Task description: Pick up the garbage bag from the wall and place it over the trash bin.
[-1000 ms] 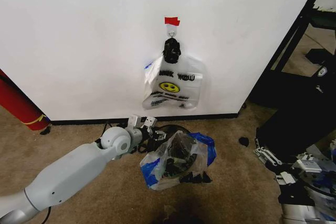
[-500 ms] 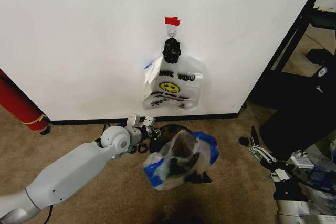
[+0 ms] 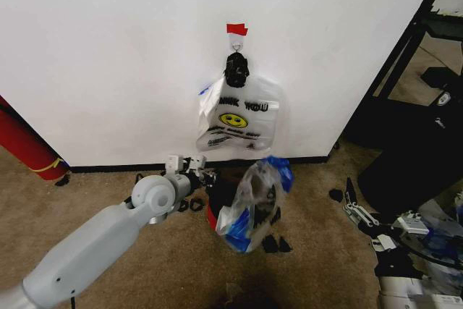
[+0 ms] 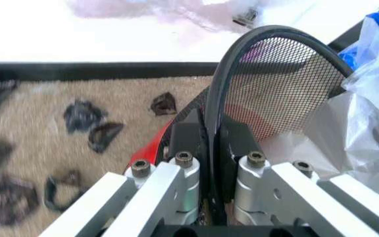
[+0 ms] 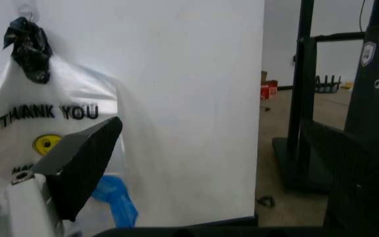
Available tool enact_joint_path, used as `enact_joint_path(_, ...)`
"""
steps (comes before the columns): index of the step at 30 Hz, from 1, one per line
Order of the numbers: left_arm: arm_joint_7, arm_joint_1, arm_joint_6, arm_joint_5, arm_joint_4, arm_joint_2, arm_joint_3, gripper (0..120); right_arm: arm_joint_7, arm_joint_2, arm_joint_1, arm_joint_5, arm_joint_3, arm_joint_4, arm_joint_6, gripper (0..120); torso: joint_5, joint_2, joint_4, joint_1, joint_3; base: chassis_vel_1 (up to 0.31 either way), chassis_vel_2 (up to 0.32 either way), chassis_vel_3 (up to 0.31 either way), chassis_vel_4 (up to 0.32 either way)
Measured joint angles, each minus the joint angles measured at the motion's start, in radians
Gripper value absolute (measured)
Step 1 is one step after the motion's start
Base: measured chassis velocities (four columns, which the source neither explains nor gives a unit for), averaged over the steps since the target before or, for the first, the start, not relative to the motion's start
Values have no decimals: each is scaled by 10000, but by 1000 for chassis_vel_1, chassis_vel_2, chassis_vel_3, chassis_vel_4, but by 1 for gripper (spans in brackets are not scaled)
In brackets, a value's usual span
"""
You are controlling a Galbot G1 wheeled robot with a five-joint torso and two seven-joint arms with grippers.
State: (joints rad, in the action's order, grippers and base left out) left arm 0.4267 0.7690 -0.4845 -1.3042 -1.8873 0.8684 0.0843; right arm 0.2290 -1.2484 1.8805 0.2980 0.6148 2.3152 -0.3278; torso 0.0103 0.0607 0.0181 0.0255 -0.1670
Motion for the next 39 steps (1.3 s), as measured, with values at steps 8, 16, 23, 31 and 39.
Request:
enact_joint_path(8,1235,2383,1080,-82,-1264,327,-1589,3,274,308,-493,-6,-413,-150,544,100,-2,2,-1,0,1,0,0,0,0)
enact_joint_path(16,2152,3504,2007,811,-1448,854,-1805,3,389,515,-628,-51,-605,-202,753,100,-2,2,-1,0,0,0,0,0,0)
enact_joint_path(23,2700,3816,2547,1872,-1211,1517,-1768,3,394,524,-551,-134,-637,-201,762,100,-2,2,2,0,0,0,0,0,0)
enact_joint_path(31,2626,4025,2434,2389,-1202,1555,-1730,4,396,512,-581,-297,-772,-228,754,100,-3,2,0,0,0,0,0,0,0)
enact_joint_path(39,2304,4238,2148,2785,-1460,1545,-1878,27,551,574,-754,-337,-896,-199,976,100,-2,2,0,1,0,0,0,0,0)
